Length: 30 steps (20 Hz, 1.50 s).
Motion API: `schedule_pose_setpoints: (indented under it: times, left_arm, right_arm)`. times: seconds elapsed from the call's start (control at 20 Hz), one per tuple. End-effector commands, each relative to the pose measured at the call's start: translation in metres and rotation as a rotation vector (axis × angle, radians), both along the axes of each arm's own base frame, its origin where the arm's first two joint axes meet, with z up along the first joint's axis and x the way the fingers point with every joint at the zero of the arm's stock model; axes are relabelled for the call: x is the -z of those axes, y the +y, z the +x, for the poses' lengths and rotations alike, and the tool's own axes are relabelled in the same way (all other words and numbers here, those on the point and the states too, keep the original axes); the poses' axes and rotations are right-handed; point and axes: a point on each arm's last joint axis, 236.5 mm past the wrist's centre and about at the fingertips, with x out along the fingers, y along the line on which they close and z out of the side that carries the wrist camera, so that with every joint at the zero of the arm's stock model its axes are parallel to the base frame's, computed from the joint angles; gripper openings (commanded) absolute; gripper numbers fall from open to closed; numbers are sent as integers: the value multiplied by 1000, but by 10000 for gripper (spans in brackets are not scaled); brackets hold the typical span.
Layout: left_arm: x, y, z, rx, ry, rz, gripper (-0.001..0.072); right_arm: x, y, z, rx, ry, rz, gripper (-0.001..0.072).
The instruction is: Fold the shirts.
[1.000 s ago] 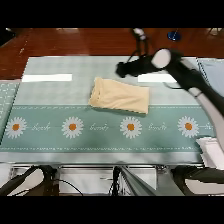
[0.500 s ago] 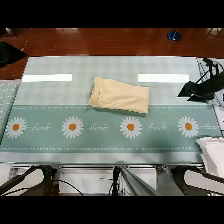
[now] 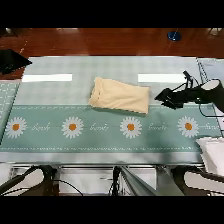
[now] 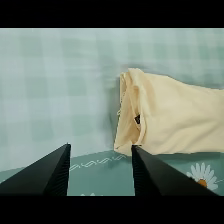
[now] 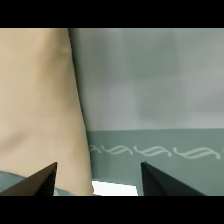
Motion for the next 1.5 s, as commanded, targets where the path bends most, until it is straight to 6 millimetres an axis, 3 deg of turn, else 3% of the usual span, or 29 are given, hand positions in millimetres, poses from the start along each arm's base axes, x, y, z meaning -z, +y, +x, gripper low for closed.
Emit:
schedule_pose_setpoints:
  times: [0.0, 0.2, 0.25, 0.35, 0.45, 0.55, 0.65, 0.8, 0.9, 1.0, 1.15, 1.45]
  left_arm:
    - [1, -1, -1, 1, 7, -3, 461]
    - [1, 0, -1, 1, 6, -2, 461]
    - [1, 0, -1, 1, 6, -2, 461]
    - [1, 0, -1, 1, 6, -2, 461]
    - [1, 0, -1, 1, 6, -2, 461]
    - [1, 0, 0, 0, 5, -2, 461]
    - [1, 0, 0, -2, 3, -1, 461]
    - [5, 1, 2, 0, 11, -4, 461]
    - [9, 1, 4, 1, 22, -10, 461]
    - [13, 1, 6, 1, 32, -17, 461]
    - [16, 2, 7, 1, 39, -20, 461]
    - [10, -2, 12, -4, 14, -50, 461]
  right_arm:
    - [22, 43, 8, 20, 20, 69, 593]
    - [41, 85, 9, 31, 59, 133, 587]
    - [42, 95, 10, 41, 65, 153, 499]
    - [36, 106, 13, 49, 55, 193, 25]
    - [8, 115, 17, -46, -4, 257, 22]
    - [-41, 109, 22, -137, -87, 281, 21]
    - [-103, 83, 32, -124, -189, 251, 21]
    - [-209, 21, 36, 33, -364, 202, 21]
    - [-268, -22, 22, 151, -451, 176, 21]
    - [-303, -59, -5, 248, -476, 137, 21]
    - [-321, -102, -51, 364, -438, 64, 21]
    - [-255, -195, -184, 606, 38, -278, 21]
